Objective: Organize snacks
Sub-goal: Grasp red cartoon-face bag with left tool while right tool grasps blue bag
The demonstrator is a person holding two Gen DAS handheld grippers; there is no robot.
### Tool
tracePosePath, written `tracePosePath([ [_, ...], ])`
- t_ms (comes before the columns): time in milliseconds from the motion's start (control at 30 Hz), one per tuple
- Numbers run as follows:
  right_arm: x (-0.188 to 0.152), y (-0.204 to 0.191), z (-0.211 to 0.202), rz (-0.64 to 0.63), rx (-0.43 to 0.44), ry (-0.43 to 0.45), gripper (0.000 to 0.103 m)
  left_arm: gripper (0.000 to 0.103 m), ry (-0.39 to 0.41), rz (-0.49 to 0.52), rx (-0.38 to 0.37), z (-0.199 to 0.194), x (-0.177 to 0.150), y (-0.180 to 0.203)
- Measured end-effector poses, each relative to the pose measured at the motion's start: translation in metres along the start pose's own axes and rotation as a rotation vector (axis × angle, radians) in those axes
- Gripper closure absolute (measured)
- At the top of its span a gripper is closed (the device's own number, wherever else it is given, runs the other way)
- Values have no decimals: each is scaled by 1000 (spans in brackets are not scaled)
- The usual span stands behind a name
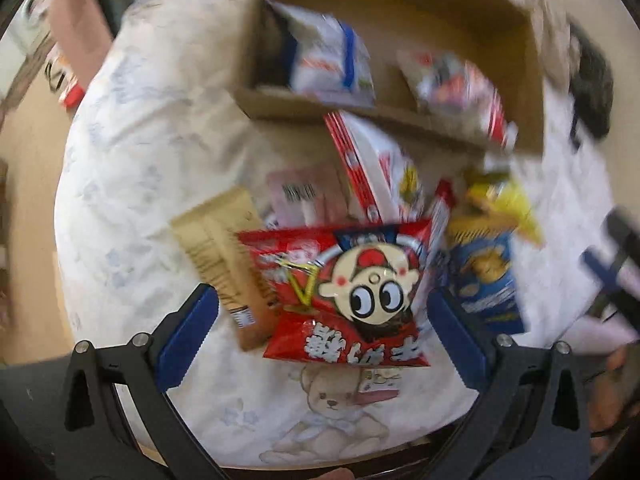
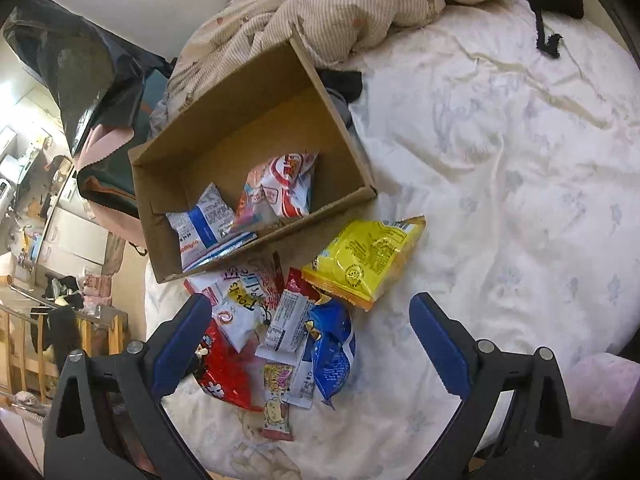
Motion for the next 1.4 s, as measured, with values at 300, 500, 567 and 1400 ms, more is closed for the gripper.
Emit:
tracePosePath([
  [300, -24, 11, 50, 48, 6, -237, 2, 20, -90, 2, -29, 29, -13, 9],
  [500, -37, 11, 82, 34, -55, -322, 15, 22, -117, 36, 11, 42, -22, 14],
  [567, -43, 10, 90, 22, -72, -345, 21, 26, -118, 51, 8, 41, -25, 18],
  [1400, -51, -41, 32, -119, 194, -231, 76, 55, -23, -20, -60, -29, -11, 5],
])
Point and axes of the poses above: each gripper's, at about its wrist camera, not at the fingertips, and z roughly the way its jaws point, y to its right, x to its top, the point moved 7 cm from there along z, roughly the way its jaws point, and after that the axes turned 4 degrees about -x, right-handed, at the moved point
